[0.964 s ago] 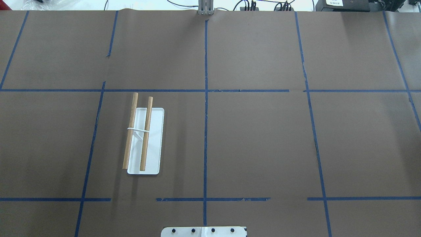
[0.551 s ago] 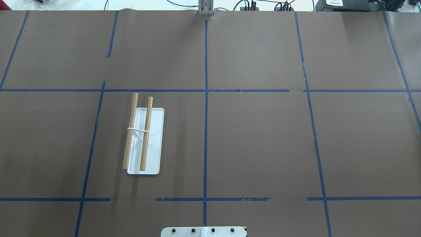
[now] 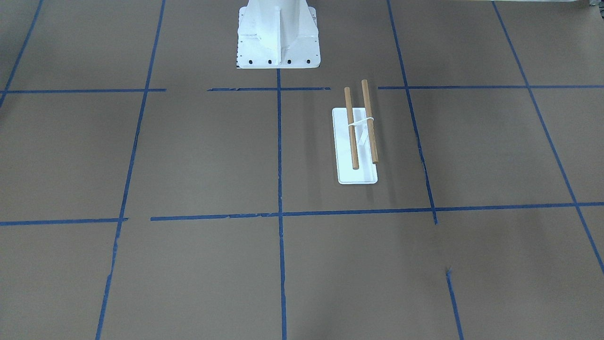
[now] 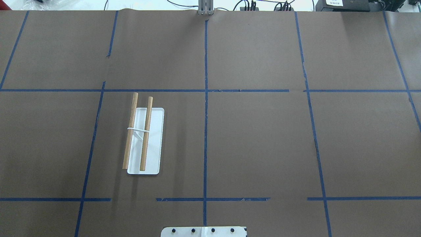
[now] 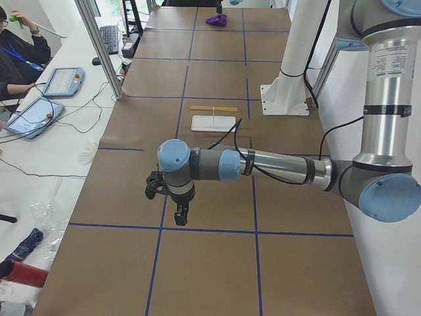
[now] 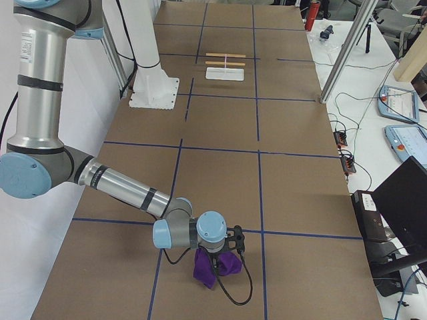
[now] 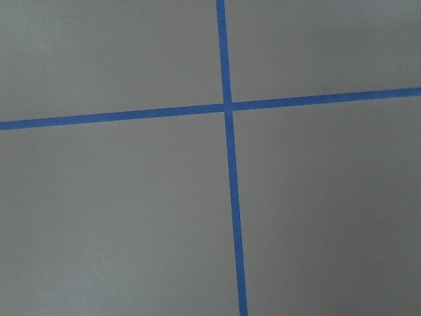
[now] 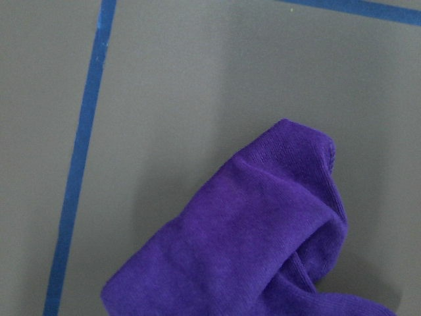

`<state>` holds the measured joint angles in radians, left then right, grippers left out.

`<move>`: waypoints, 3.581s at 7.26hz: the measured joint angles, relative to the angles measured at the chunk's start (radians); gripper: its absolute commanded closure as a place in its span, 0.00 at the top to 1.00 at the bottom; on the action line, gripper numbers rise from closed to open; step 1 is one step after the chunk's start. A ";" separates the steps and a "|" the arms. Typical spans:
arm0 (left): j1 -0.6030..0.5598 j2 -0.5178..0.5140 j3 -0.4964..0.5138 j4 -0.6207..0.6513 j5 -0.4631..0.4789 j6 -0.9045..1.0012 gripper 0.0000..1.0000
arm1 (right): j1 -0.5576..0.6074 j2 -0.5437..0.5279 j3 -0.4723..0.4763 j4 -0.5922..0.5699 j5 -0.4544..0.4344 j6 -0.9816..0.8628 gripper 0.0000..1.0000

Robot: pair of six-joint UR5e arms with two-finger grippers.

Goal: Hang towel on rack

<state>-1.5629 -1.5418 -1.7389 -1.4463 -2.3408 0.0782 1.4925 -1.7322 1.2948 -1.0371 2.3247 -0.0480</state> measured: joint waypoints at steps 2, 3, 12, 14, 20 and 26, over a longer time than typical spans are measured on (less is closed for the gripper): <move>-0.003 0.002 -0.010 0.001 0.000 0.000 1.00 | -0.014 -0.001 -0.014 0.002 -0.046 0.001 1.00; -0.004 0.002 -0.015 0.001 0.000 0.000 1.00 | -0.021 -0.001 -0.023 0.002 -0.053 0.002 1.00; -0.027 -0.011 -0.024 -0.002 0.002 -0.001 1.00 | -0.059 0.000 -0.045 0.042 -0.054 -0.022 0.00; -0.029 -0.015 -0.030 -0.001 0.002 -0.003 1.00 | -0.057 0.000 -0.039 0.045 -0.049 -0.022 0.00; -0.028 -0.031 -0.049 -0.110 0.001 -0.004 1.00 | 0.097 0.068 0.313 -0.099 0.029 -0.017 0.00; 0.065 -0.045 -0.015 -0.724 -0.035 -0.477 1.00 | -0.254 0.490 0.542 -0.317 0.004 0.301 0.00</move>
<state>-1.4980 -1.5871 -1.7534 -2.1702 -2.3754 -0.3989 1.2383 -1.2427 1.8367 -1.3543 2.3284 0.2532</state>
